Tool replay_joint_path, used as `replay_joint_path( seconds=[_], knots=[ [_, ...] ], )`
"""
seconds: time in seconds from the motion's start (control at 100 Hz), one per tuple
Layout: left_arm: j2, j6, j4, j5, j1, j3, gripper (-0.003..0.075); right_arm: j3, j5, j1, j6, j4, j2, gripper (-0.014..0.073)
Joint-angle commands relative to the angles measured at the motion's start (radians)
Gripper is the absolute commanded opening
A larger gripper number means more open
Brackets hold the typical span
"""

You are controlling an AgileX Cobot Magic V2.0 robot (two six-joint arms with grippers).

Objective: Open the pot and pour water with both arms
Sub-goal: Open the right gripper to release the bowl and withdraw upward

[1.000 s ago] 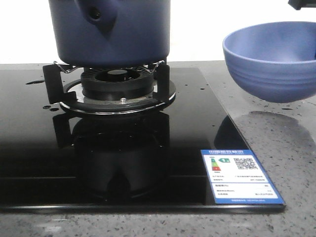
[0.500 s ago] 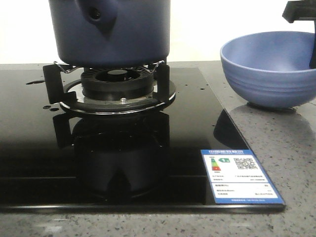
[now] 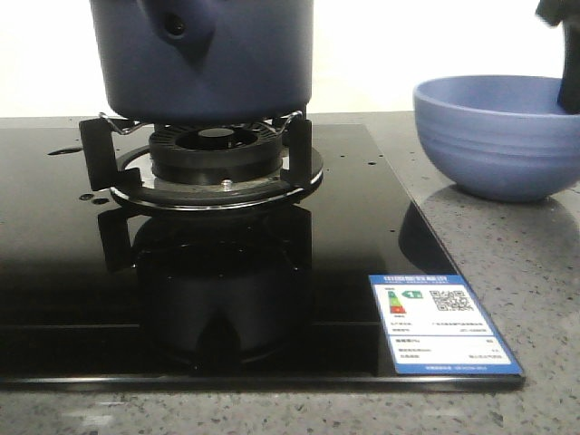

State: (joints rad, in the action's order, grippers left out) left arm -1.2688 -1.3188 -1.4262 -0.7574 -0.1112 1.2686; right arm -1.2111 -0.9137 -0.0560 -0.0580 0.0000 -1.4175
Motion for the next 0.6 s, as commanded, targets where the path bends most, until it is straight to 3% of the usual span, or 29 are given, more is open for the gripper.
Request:
replay_joint_path(
  seconds=[0.0, 0.59],
  knots=[
    [0.001, -0.001, -0.092, -0.009, -0.026, 0.039, 0.0356, -0.027, 0.02, 0.006, -0.009, -0.023, 0.096, 0.0419],
    [-0.166, -0.15, -0.083, 0.05, -0.163, 0.039, 0.0356, -0.025, -0.02, 0.006, -0.009, 0.011, 0.373, 0.0419]
  ],
)
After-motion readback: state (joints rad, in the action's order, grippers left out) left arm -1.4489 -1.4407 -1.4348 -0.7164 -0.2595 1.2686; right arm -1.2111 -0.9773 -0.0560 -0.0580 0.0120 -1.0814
